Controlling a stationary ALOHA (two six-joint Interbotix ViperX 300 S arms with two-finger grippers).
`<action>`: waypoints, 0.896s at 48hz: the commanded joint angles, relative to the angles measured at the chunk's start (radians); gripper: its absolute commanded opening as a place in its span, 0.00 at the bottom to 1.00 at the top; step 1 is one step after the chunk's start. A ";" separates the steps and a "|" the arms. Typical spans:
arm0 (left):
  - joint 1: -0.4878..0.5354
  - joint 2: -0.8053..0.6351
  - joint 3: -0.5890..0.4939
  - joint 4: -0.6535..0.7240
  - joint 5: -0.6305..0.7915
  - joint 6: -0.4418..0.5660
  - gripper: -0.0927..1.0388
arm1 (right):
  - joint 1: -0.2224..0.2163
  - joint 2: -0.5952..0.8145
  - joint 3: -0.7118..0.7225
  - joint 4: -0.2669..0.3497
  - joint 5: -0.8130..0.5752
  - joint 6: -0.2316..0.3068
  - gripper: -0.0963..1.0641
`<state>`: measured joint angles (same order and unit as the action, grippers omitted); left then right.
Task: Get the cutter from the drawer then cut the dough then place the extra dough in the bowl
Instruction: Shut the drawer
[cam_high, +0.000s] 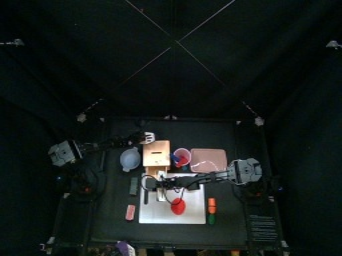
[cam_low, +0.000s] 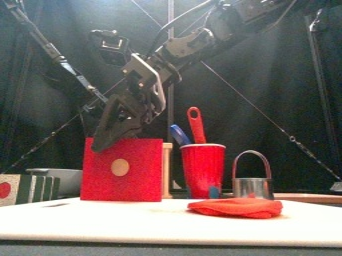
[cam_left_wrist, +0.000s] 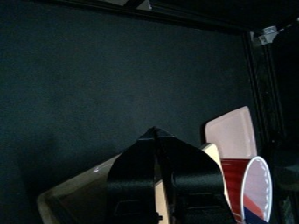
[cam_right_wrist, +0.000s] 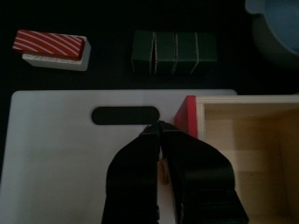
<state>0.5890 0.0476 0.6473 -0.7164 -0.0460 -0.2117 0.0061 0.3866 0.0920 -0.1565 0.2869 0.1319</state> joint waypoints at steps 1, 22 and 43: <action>0.003 -0.018 -0.006 0.003 0.005 0.002 0.37 | -0.034 -0.023 -0.037 -0.021 0.018 -0.002 0.42; 0.002 -0.018 -0.002 0.002 0.009 0.002 0.37 | -0.104 0.017 -0.095 -0.094 0.078 0.000 0.42; 0.018 -0.018 -0.005 0.003 0.011 0.003 0.37 | -0.135 0.092 -0.219 -0.147 0.161 -0.002 0.42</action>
<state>0.5967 0.0460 0.6504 -0.7179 -0.0383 -0.2117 -0.1058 0.5047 -0.0951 -0.2961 0.4479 0.1319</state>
